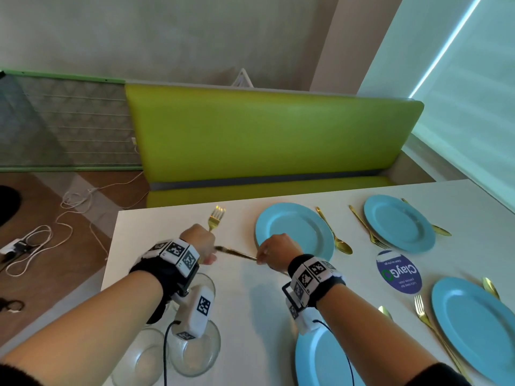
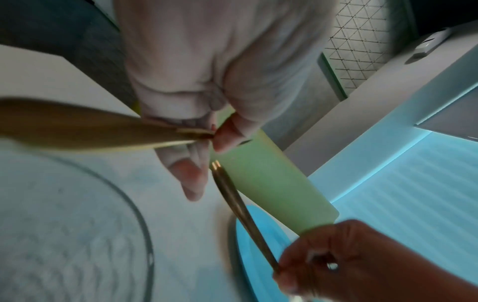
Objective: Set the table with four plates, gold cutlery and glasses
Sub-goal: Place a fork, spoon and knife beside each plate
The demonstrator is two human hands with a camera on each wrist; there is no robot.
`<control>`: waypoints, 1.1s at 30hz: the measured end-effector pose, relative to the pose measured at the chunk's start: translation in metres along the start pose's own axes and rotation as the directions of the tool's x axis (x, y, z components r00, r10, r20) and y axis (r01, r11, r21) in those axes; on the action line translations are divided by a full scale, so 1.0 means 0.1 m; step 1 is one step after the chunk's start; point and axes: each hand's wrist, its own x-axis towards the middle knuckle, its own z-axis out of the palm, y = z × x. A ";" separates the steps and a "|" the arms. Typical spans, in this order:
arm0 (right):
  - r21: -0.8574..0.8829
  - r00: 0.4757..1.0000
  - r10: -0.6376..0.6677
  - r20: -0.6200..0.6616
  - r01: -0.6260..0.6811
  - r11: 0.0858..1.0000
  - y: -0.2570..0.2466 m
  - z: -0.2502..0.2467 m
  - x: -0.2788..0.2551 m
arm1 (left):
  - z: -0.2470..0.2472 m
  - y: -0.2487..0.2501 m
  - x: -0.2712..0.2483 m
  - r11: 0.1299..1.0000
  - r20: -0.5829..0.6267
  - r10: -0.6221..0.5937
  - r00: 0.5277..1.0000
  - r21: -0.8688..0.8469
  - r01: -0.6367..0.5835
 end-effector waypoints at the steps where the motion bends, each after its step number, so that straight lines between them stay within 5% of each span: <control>1: 0.033 0.998 0.066 0.004 -0.066 0.997 0.02 0.03 0.05 | -0.07 -0.02 0.05 1.000 -0.046 0.003 0.999 -0.022 -0.004; 9: -0.139 0.953 0.302 0.016 -0.297 0.945 -0.05 0.39 0.57 | -0.13 -0.04 0.19 0.985 -0.085 -0.013 0.996 -0.170 -0.002; 23: 0.229 0.873 0.487 -0.019 -0.470 0.852 -0.09 0.64 0.77 | -0.04 0.00 0.28 0.982 -0.059 0.015 0.998 -0.185 -0.025; 33: 0.356 0.849 0.526 -0.050 -0.477 0.804 -0.08 0.53 0.77 | 0.01 0.00 0.29 0.980 -0.062 0.030 0.998 -0.194 -0.042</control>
